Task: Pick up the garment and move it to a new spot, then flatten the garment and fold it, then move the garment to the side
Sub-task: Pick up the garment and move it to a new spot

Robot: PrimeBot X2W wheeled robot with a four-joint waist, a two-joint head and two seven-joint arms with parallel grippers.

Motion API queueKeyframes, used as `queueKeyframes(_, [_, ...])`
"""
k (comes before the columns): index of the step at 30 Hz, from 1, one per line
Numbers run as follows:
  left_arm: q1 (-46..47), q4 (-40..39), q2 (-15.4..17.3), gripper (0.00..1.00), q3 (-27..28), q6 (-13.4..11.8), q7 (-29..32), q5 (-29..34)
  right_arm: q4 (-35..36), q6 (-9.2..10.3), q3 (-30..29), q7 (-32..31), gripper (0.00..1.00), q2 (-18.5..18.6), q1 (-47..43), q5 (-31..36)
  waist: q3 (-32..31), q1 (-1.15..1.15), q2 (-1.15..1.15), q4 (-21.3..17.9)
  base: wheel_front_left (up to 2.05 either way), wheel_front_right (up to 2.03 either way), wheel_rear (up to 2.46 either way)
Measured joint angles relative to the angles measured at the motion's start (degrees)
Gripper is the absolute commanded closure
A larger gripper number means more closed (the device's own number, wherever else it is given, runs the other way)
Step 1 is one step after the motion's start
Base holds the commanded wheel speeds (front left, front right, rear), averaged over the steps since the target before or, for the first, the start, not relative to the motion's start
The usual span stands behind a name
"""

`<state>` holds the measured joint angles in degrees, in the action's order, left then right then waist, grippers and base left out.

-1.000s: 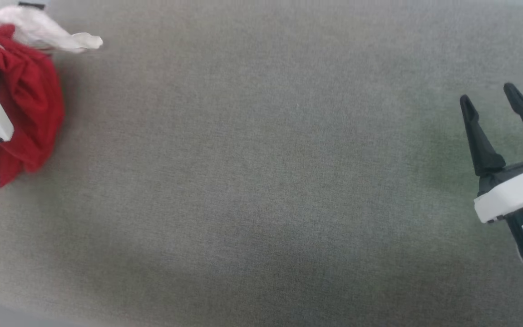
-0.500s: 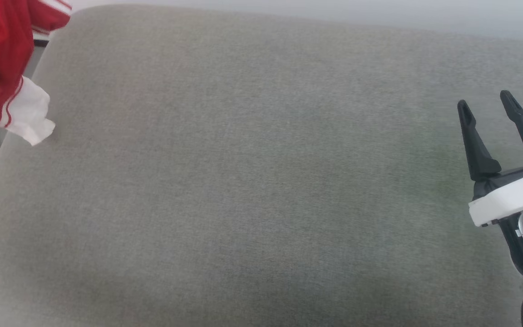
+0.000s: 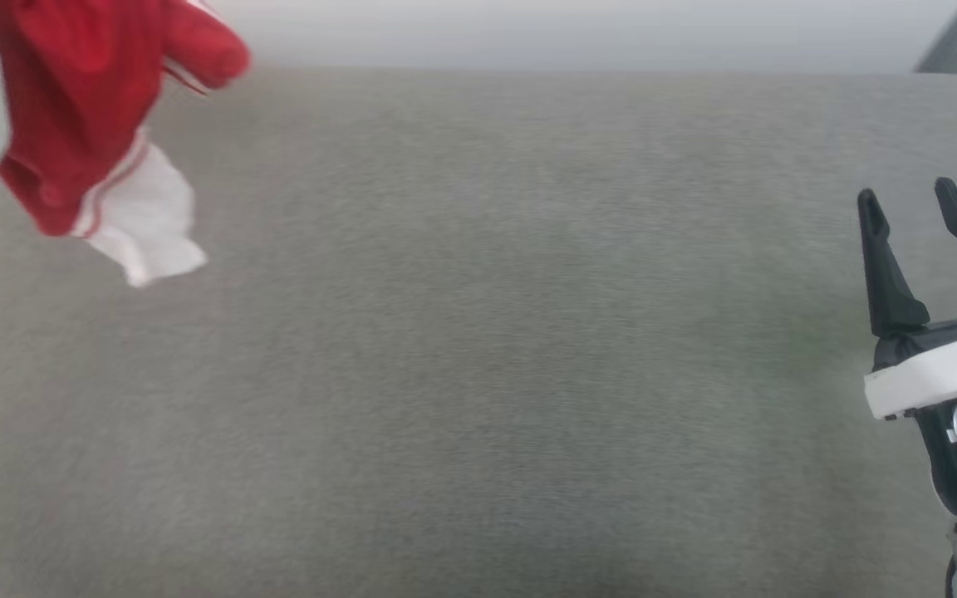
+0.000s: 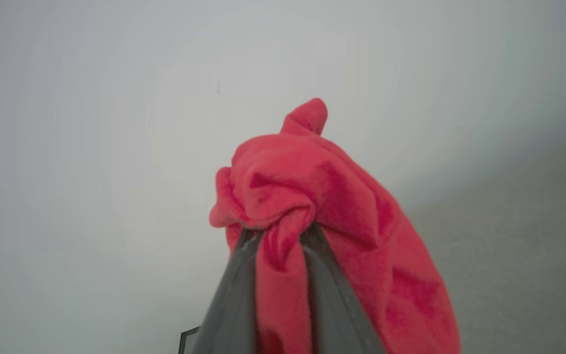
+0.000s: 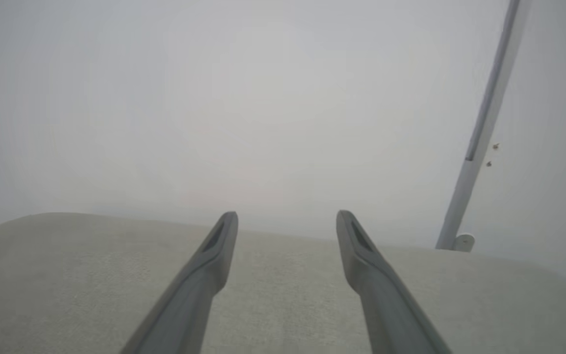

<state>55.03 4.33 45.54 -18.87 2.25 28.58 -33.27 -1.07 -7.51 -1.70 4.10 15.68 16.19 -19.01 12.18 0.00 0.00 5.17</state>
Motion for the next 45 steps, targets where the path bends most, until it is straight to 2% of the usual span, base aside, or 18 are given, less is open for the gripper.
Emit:
queueKeyframes(11, [-3.15, -13.27, -1.31, 1.00, -5.01, -3.09, 9.43, -0.34, -0.81, 0.00, -2.75, 1.90, 0.00, -1.57, -1.85, 0.26, 0.00, 0.00, 0.00, -9.38, 0.00, 0.00, 0.00])
queueKeyframes(17, [-7.61, -15.60, -5.33, 1.00, -9.70, -4.24, 11.77, -1.64, -1.60, 0.00, -3.34, 3.02, 0.00, -2.83, -2.04, 0.33, 1.18, 0.00, 0.00, -13.99, 0.00, 0.00, 0.00])
queueKeyframes(18, [-9.55, -15.27, -7.03, 1.00, -11.61, -4.58, 11.84, -1.79, -2.25, 0.00, -3.01, 3.56, 0.00, -3.25, -2.03, 0.32, 1.67, 0.00, 0.00, -15.19, 0.00, 0.00, 0.00])
queueKeyframes(26, [-15.84, -6.84, -12.81, 1.00, -18.20, -4.26, 10.99, -2.59, -4.86, -0.01, 0.27, 5.04, 0.00, -4.60, -0.20, 0.16, 3.93, 0.00, 0.00, -18.82, 0.00, 0.00, 0.00])
queueKeyframes(34, [-17.61, 6.82, -17.63, 1.00, -22.81, -1.53, 9.06, -2.89, -7.59, 0.00, 3.30, 6.56, 0.00, -5.21, 2.09, -0.51, 5.59, 0.00, 0.00, -21.07, 0.00, 0.00, 0.00])
queueKeyframes(40, [-16.89, 13.72, -20.36, 1.00, -23.35, 0.12, 6.25, -3.02, -9.85, -0.01, 4.33, 7.57, 0.00, -5.06, 3.33, -1.11, 5.99, 0.00, 0.00, -21.50, 0.00, 0.00, 0.00])
queueKeyframes(41, [-16.63, 14.58, -20.81, 0.82, -23.40, 0.36, 5.55, -3.04, -10.15, -0.01, 4.43, 7.67, 0.00, -4.98, 3.40, -1.16, 5.93, 0.00, 0.00, -21.35, 0.00, 0.00, 0.00])
queueKeyframes(42, [-16.26, 15.35, -21.23, 0.70, -23.45, 0.66, 5.05, -3.10, -10.38, -0.01, 4.38, 7.75, 0.00, -4.80, 3.48, -1.18, 5.82, 0.00, 0.00, -21.11, 0.00, 0.00, 0.00])
queueKeyframes(43, [-16.06, 16.01, -21.69, 0.70, -23.52, 1.08, 4.59, -3.33, -10.61, -0.01, 4.35, 7.78, 0.00, -4.57, 3.53, -1.26, 5.64, 0.00, 0.00, -20.85, 0.00, 0.00, 0.00])
queueKeyframes(44, [-16.01, 16.45, -22.10, 0.65, -23.51, 1.34, 3.90, -3.54, -10.81, -0.01, 4.39, 7.93, 0.00, -4.28, 3.54, -1.47, 5.40, 0.00, 0.00, -20.55, 0.00, 0.00, 0.00])
queueKeyframes(45, [-16.00, 16.71, -22.45, 0.48, -23.47, 1.68, 3.25, -3.72, -11.04, -0.01, 4.35, 8.01, 0.00, -4.01, 3.54, -1.58, 5.09, 0.00, 0.00, -20.23, 0.00, 0.00, 0.00])
